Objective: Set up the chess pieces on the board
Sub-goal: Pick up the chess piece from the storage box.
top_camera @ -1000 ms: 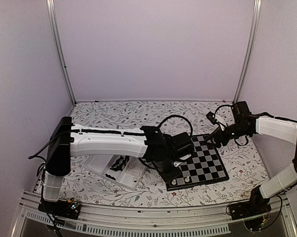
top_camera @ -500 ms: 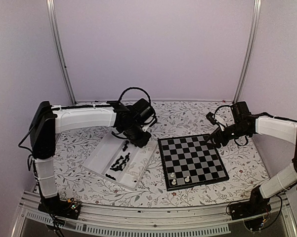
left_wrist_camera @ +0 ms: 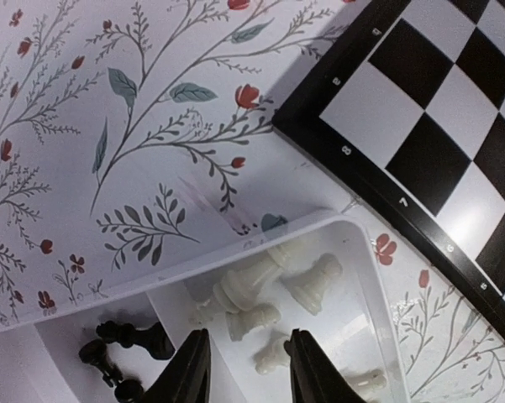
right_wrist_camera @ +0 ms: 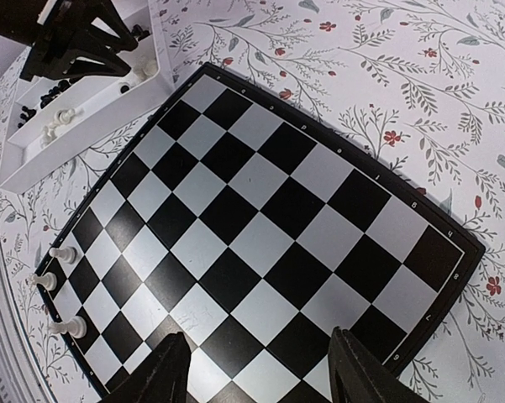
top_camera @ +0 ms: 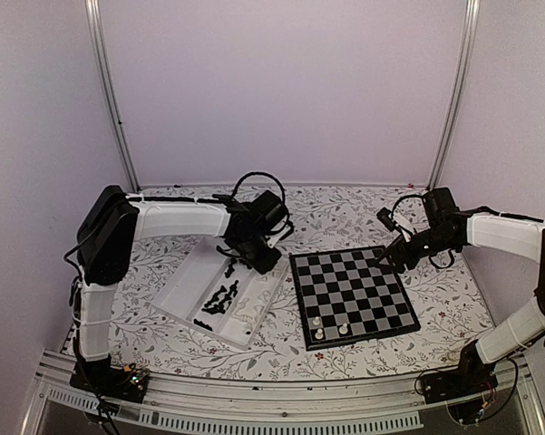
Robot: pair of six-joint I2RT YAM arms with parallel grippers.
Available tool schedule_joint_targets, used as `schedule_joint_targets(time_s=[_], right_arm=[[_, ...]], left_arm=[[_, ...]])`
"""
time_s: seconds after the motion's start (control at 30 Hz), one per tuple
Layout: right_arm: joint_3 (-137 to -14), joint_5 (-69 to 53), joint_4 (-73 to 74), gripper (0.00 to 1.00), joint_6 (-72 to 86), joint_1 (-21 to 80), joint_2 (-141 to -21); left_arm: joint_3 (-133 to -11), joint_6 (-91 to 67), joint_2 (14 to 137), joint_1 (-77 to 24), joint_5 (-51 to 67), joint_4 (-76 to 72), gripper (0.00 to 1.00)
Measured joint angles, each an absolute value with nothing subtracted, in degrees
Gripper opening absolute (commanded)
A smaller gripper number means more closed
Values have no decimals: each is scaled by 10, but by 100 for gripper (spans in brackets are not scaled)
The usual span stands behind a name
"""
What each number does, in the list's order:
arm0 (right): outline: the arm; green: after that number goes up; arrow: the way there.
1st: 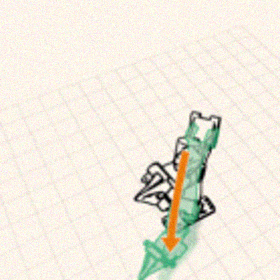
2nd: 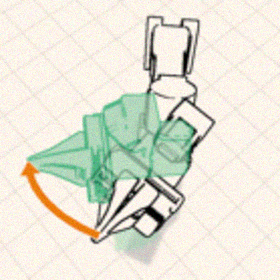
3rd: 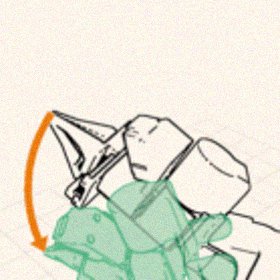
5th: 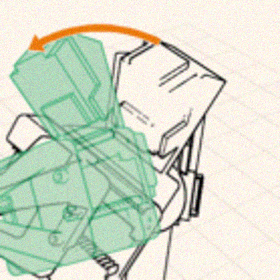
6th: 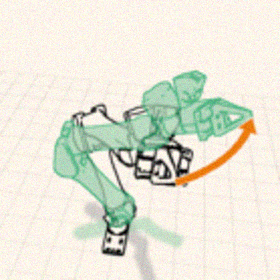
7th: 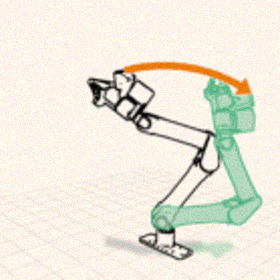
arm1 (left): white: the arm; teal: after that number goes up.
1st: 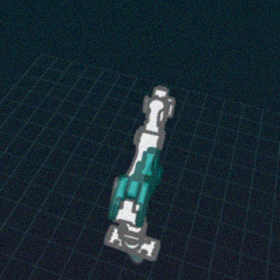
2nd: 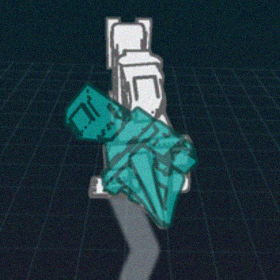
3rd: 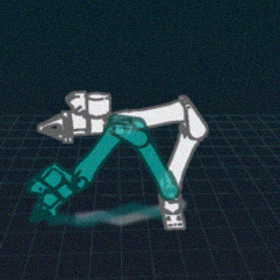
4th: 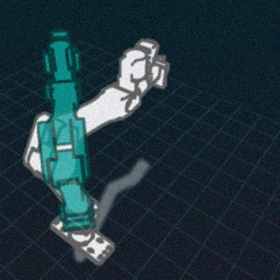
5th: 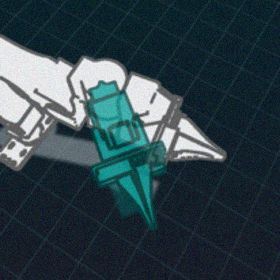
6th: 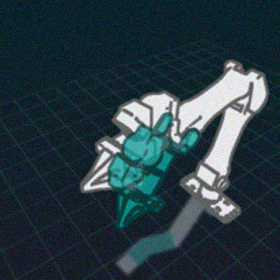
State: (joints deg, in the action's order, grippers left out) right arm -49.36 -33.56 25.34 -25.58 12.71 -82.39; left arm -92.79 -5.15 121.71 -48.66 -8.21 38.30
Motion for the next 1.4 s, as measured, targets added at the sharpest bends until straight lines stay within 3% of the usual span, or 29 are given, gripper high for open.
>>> schedule_joint_targets(time_s=[0.53,0.9,1.2,1.4], right_arm=[[-494,-336,255,59,-260,127,-834],[-494,-336,256,59,-260,127,-834],[-494,-349,260,56,-258,127,-833],[-534,-388,279,53,-243,132,-814]], left_arm=[[-976,20,1282,-466,-57,374,34],[-971,24,1283,-466,-51,392,19],[-924,15,1250,-466,-45,382,16],[-841,-4,1153,-461,-31,356,16]])
